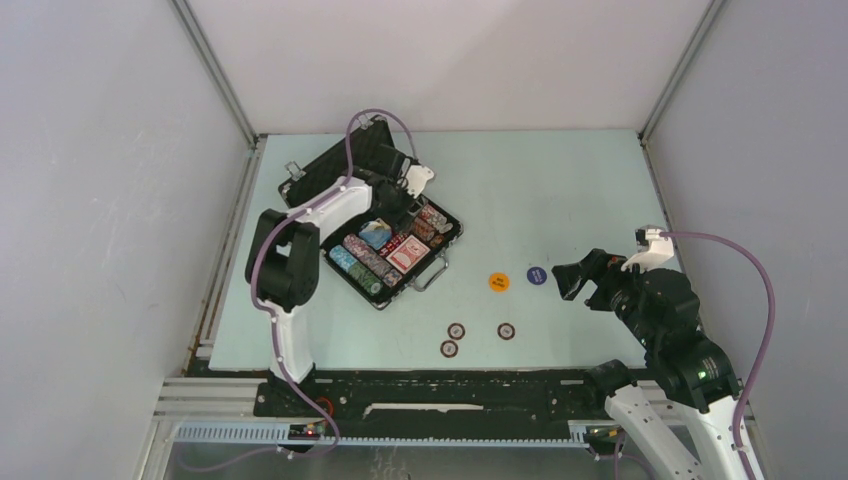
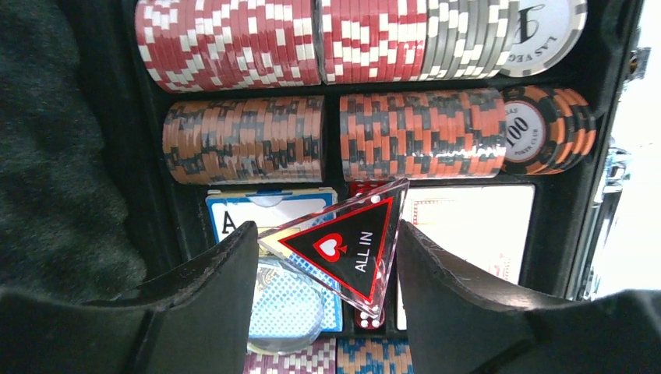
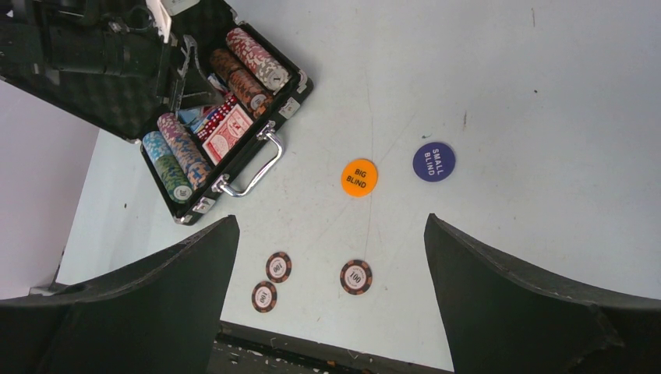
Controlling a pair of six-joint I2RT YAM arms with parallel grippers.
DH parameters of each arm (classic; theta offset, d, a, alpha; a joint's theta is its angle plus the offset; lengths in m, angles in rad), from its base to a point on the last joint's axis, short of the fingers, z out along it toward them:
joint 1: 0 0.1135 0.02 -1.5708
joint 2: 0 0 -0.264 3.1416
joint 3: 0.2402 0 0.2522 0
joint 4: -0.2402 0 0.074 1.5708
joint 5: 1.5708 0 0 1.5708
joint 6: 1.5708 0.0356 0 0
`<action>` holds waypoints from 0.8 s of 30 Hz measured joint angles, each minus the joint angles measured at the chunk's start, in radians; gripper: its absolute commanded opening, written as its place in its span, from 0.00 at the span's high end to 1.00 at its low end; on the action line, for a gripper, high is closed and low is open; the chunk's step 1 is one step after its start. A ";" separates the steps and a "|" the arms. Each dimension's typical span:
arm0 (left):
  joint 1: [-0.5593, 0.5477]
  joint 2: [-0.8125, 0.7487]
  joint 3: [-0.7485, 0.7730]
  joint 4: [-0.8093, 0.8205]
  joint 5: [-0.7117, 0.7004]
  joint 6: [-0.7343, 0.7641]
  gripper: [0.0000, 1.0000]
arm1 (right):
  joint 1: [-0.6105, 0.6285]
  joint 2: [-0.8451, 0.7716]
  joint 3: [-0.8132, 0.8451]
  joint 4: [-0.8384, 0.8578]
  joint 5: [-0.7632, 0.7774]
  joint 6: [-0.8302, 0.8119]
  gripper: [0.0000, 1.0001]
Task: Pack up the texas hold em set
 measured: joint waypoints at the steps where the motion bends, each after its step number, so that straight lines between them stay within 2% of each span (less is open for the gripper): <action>1: 0.004 0.008 0.000 -0.001 0.003 0.002 0.50 | 0.000 0.000 0.000 0.000 0.000 0.000 0.00; 17: 0.050 0.097 0.082 -0.079 0.010 -0.003 0.42 | 0.001 0.003 0.000 0.000 0.000 0.000 0.00; 24: 0.054 0.113 0.108 -0.104 0.006 -0.016 0.24 | 0.004 0.003 0.000 0.000 0.001 0.000 0.00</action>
